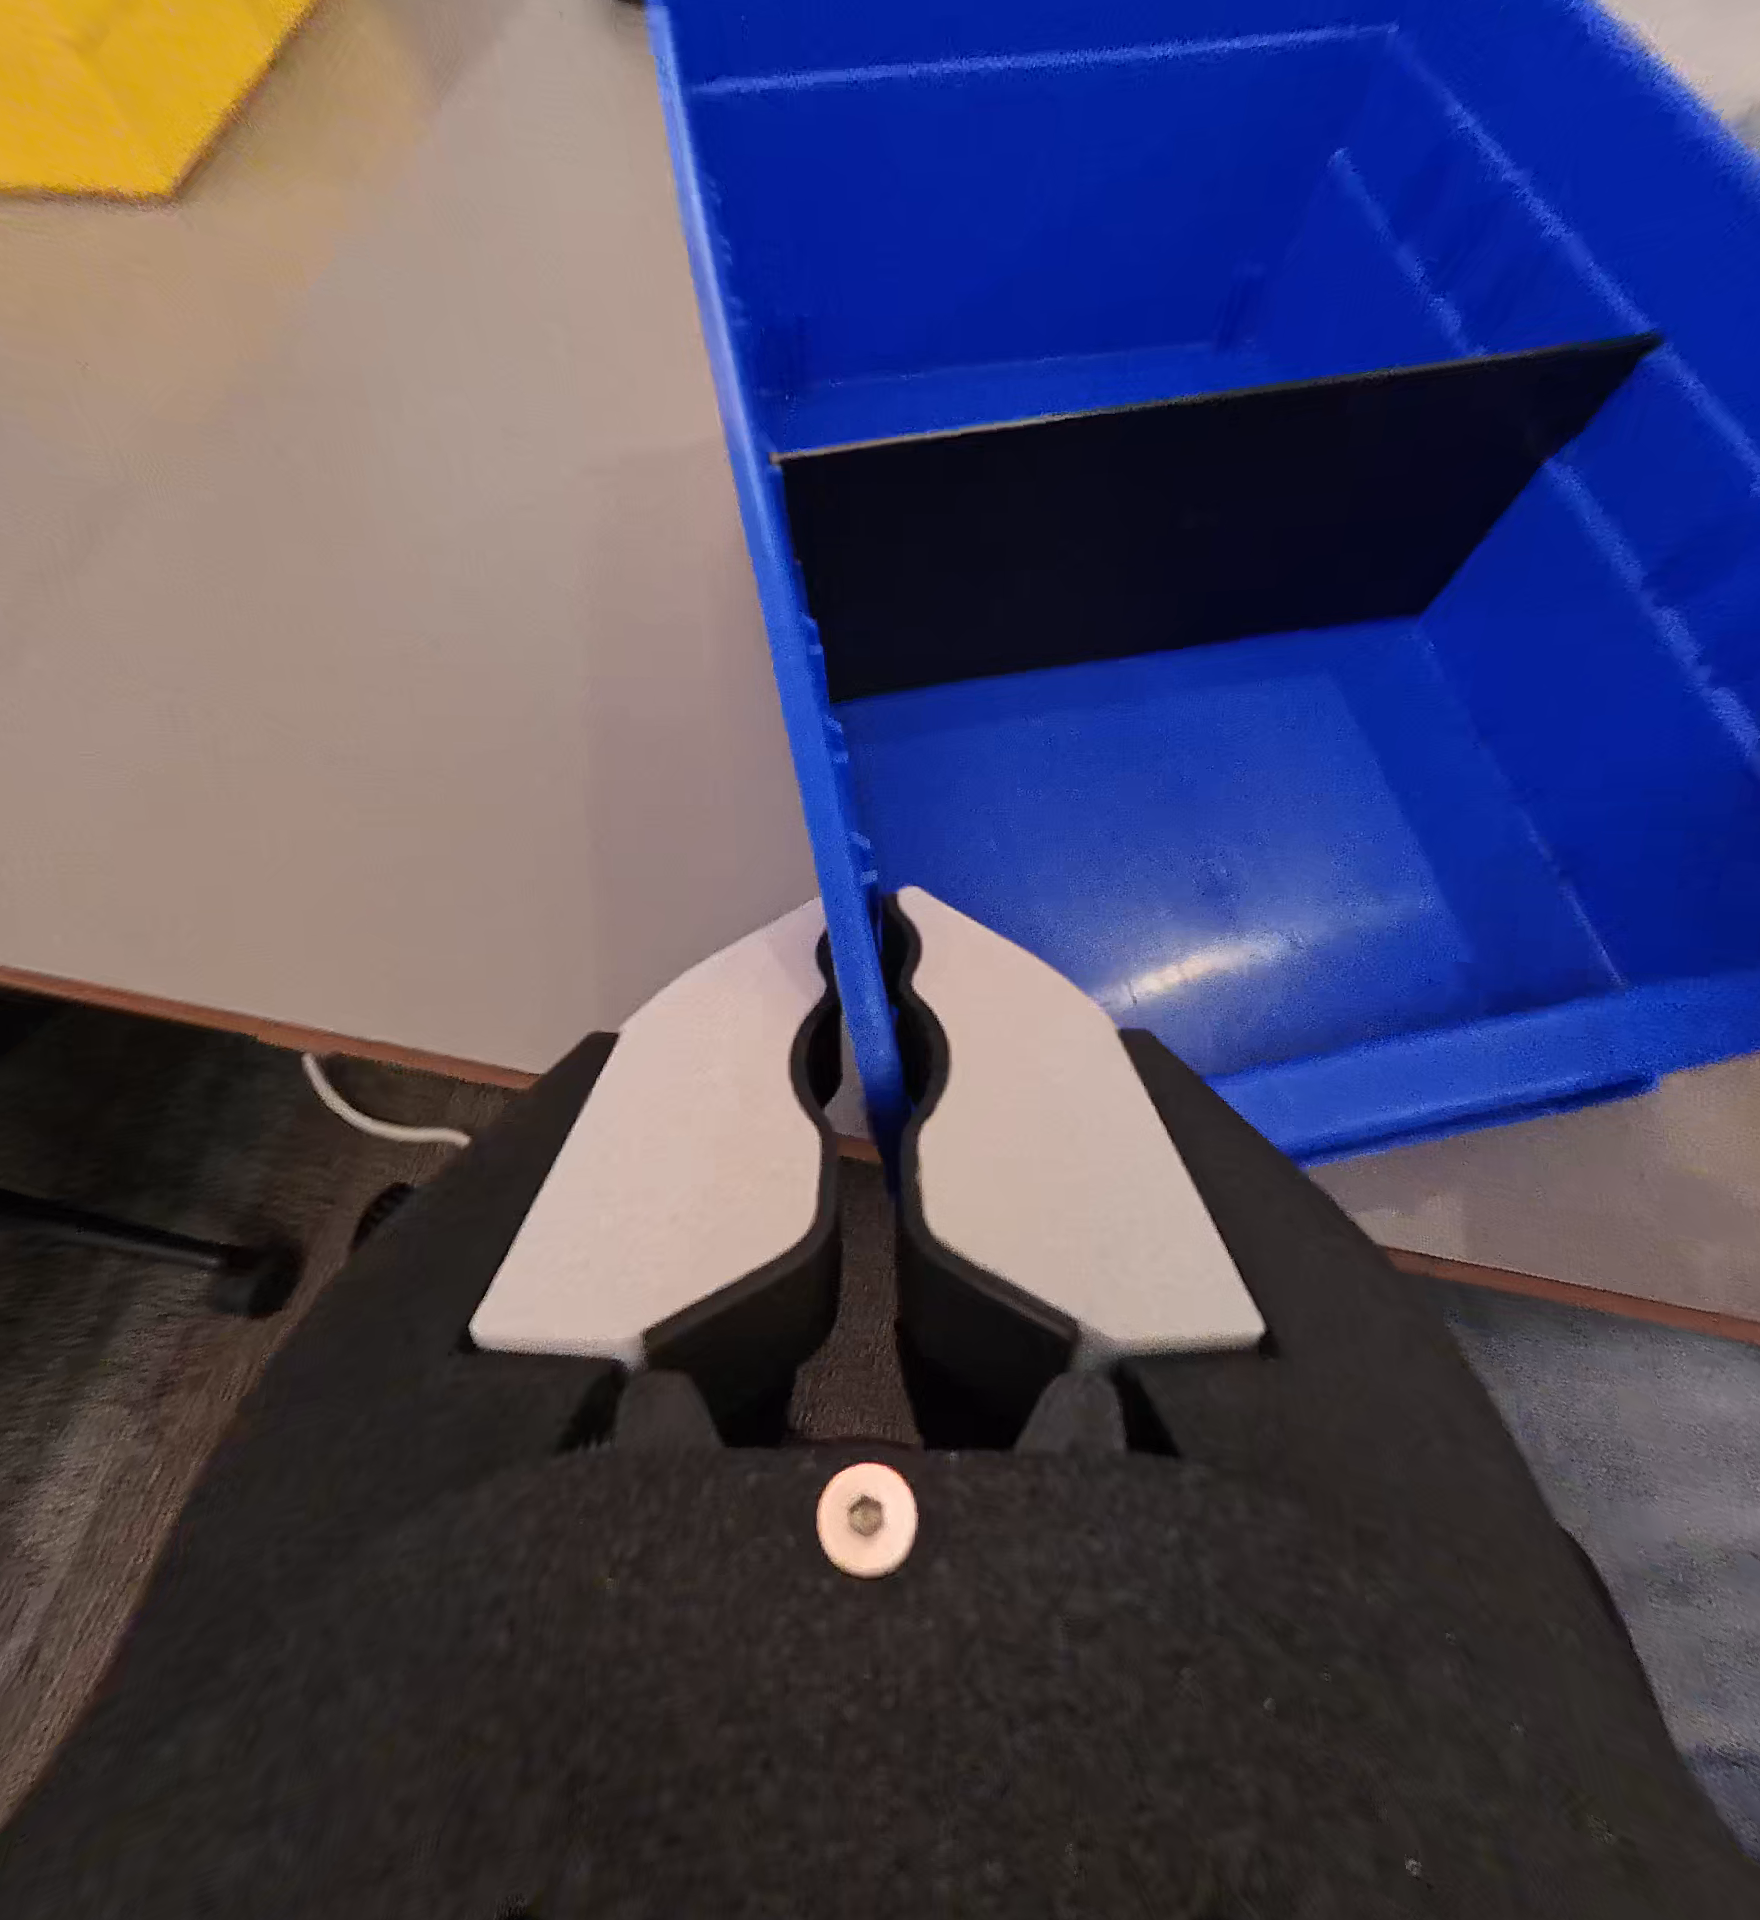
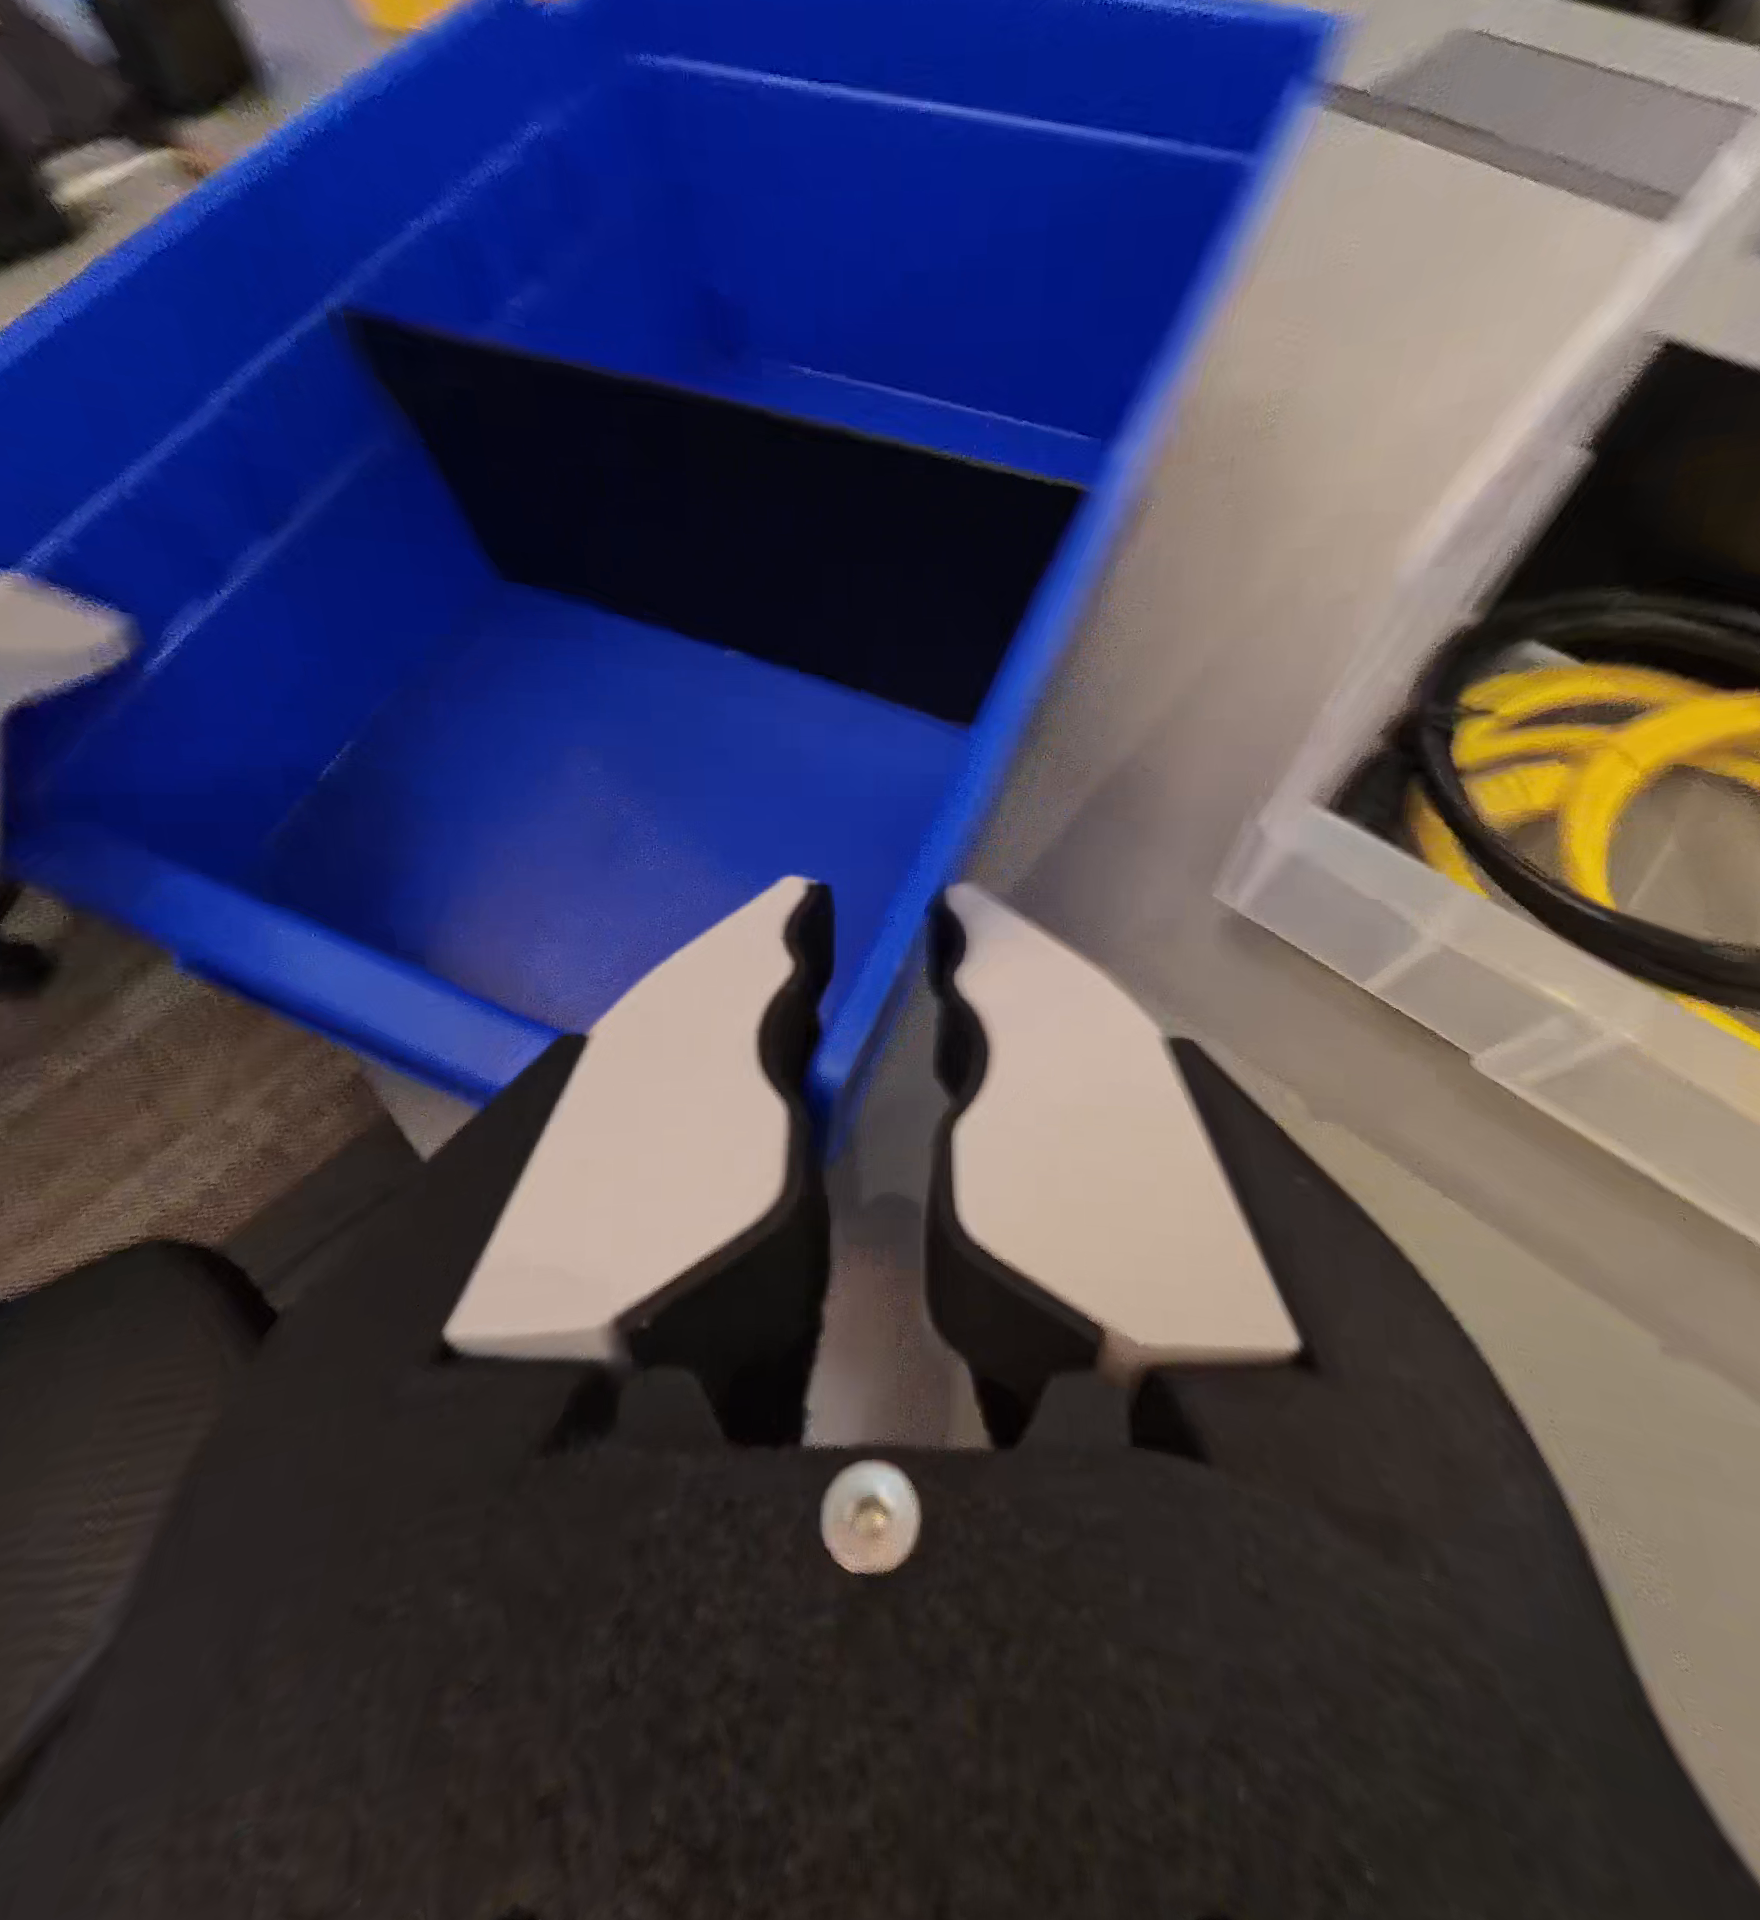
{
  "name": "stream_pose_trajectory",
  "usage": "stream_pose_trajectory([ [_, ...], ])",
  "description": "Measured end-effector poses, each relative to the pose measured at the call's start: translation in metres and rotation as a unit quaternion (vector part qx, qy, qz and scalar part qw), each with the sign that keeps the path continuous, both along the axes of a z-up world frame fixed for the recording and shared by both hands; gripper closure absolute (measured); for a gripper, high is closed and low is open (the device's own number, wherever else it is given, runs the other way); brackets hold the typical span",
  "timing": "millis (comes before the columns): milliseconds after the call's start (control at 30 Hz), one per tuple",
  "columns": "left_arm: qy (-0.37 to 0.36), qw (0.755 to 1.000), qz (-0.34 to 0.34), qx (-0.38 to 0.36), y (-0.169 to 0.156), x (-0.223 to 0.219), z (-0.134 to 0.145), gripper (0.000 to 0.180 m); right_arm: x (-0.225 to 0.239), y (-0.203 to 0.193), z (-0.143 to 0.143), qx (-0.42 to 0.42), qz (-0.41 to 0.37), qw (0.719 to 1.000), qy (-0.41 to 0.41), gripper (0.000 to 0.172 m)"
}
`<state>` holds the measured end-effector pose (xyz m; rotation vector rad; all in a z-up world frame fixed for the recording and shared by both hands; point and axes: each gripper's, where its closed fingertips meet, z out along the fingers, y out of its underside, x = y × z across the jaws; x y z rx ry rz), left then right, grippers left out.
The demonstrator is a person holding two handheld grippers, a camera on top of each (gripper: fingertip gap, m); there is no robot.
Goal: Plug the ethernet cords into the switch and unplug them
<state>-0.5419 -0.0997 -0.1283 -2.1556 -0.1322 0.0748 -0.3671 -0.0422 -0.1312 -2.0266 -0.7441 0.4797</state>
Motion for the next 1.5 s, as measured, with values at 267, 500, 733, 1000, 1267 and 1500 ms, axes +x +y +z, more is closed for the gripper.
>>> stream_pose_trajectory([
  [267, 0.085, 0.990, -0.029, 0.108, 0.015, 0.036, 0.091, 0.175, 0.034, 0.019, 0.079, 0.097, -0.039, 0.994, 0.025, 0.163],
  [500, 0.119, 0.969, -0.100, 0.193, 0.091, 0.153, 0.199, 0.176, 0.156, 0.062, 0.185, 0.185, -0.158, 0.968, 0.054, 0.165],
  [733, 0.095, 0.954, -0.235, 0.162, 0.154, 0.350, 0.193, 0.175, 0.354, 0.081, 0.191, 0.143, -0.295, 0.943, 0.051, 0.166],
  [1000, 0.058, 0.949, -0.302, 0.072, 0.171, 0.534, 0.080, 0.174, 0.540, 0.073, 0.090, 0.017, -0.360, 0.932, -0.044, 0.167],
  [1267, -0.004, 0.941, -0.337, 0.006, 0.148, 0.611, 0.001, 0.166, 0.621, 0.078, 0.020, -0.034, -0.386, 0.922, -0.023, 0.167],
  [1500, -0.001, 0.923, -0.385, -0.021, 0.139, 0.630, -0.009, 0.138, 0.631, 0.081, -0.003, -0.031, -0.392, 0.915, 0.089, 0.165],
])
